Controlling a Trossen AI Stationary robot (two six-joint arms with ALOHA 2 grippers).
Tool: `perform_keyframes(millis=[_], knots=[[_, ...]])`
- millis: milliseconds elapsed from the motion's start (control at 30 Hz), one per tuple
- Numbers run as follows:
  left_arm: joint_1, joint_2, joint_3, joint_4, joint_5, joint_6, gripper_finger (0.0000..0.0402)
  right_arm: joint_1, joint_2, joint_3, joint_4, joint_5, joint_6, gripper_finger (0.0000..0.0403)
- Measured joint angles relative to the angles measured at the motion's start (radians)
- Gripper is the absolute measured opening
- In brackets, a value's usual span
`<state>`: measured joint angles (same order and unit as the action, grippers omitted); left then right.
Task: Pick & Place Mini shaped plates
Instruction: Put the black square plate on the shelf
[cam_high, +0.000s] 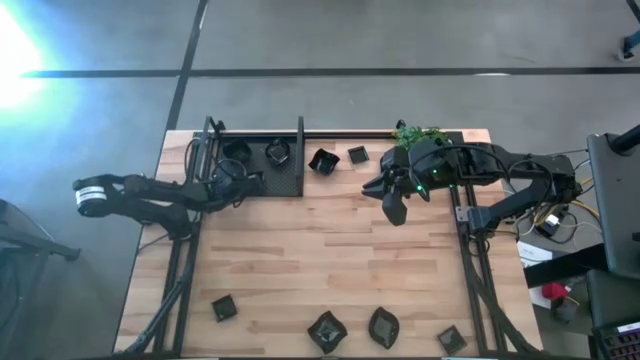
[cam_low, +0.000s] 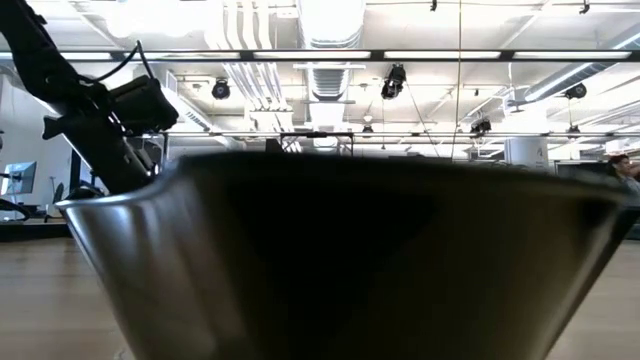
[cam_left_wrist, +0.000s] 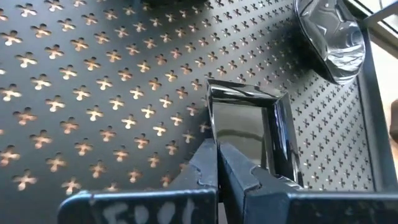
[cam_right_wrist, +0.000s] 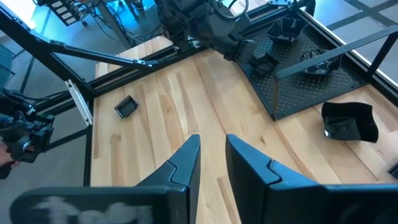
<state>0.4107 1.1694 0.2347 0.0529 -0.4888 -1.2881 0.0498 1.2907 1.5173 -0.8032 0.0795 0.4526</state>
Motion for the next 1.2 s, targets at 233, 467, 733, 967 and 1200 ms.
perform_keyframes(millis=[233,467,733,967,1200], knots=[[0.002,0.002,0.000,0.000,0.022,-0.003,0.0000,0.000,0.000,0.000,0.000,0.000,0.000,0.0070],[0.002,0.000,0.001,0.003,0.061,0.058,0.0000,0.000,0.000,0.000,0.000,0.000,0.000,0.0075],[0.002,-0.005,0.002,0.002,0.086,0.116,0.0000,0.000,0.000,0.000,0.000,0.000,0.000,0.0068],[0.002,-0.008,0.002,0.000,0.083,0.108,0.0004,0.000,0.000,0.000,0.000,0.000,0.007,0.0074],[0.002,-0.010,0.000,-0.008,0.082,0.081,0.0060,0.000,0.000,0.000,0.000,-0.001,0.008,0.0070]])
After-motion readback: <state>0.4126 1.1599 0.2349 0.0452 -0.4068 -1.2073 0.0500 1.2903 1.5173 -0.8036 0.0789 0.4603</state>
